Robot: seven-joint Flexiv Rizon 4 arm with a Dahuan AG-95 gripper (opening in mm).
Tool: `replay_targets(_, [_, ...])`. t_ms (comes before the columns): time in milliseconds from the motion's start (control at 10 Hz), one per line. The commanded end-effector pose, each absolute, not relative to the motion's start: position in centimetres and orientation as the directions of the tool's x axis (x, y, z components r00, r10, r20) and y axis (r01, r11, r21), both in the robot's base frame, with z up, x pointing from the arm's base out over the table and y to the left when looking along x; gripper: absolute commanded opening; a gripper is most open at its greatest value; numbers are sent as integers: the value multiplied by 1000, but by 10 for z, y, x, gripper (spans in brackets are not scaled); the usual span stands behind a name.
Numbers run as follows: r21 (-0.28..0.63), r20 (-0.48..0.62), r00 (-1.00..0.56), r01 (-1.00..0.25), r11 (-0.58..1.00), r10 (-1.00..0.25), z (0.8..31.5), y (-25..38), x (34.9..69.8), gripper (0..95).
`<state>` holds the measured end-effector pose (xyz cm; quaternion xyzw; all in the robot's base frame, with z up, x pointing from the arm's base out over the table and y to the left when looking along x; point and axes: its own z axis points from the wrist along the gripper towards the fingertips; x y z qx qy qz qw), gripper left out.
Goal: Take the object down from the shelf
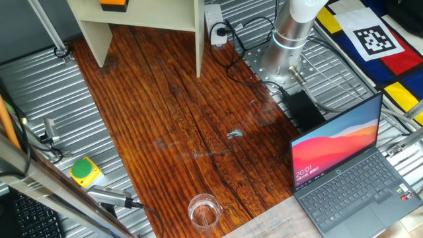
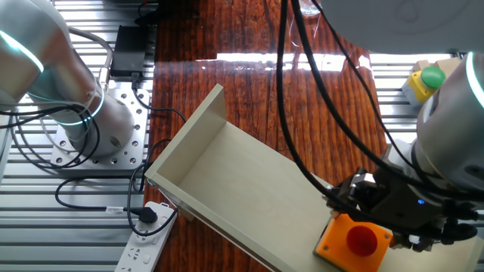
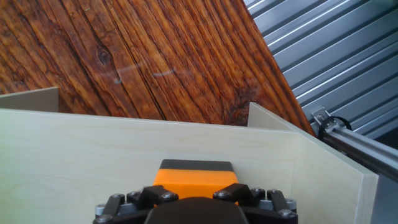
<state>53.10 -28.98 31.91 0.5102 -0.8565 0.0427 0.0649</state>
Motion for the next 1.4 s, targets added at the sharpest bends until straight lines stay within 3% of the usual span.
replay_targets(100, [-5, 149, -474, -878, 479, -868, 306, -290, 531, 570])
replay_targets(1400, [-3, 72, -446, -895, 447, -892, 303, -288, 533, 570])
